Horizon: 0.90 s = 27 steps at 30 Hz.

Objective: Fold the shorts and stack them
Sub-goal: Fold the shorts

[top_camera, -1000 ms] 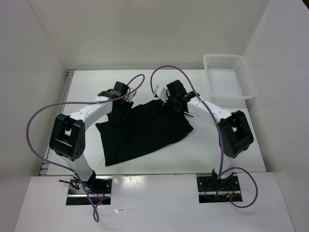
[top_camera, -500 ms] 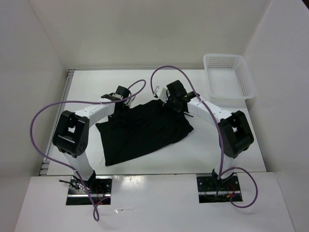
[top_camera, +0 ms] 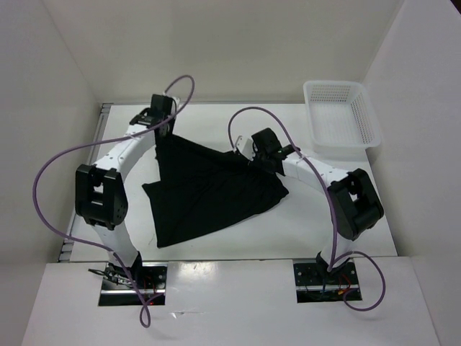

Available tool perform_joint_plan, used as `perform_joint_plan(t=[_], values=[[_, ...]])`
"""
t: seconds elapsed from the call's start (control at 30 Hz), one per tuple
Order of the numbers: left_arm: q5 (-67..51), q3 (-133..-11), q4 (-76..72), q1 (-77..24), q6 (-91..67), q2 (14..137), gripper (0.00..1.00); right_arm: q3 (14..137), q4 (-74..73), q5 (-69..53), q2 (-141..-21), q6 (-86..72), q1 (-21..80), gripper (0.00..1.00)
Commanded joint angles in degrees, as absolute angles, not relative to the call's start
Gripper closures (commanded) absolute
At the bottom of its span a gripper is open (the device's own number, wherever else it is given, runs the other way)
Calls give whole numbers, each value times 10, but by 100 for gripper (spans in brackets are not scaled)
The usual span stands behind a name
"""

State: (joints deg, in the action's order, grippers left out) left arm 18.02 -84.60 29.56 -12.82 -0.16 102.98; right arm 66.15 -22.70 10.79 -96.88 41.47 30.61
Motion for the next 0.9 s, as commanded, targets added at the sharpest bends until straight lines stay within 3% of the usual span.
perform_joint_plan(t=[0.0, 0.13, 0.47, 0.87], values=[[217, -940, 278, -117, 0, 1027, 100, 668, -149, 163, -938, 423, 301, 100], [230, -961, 318, -105, 0, 974, 100, 691, -134, 179, -943, 428, 288, 100], [277, -789, 422, -126, 0, 810, 100, 722, -171, 132, -943, 459, 288, 100], [144, -716, 722, -211, 0, 708, 100, 715, -292, 95, -920, 555, 288, 100]])
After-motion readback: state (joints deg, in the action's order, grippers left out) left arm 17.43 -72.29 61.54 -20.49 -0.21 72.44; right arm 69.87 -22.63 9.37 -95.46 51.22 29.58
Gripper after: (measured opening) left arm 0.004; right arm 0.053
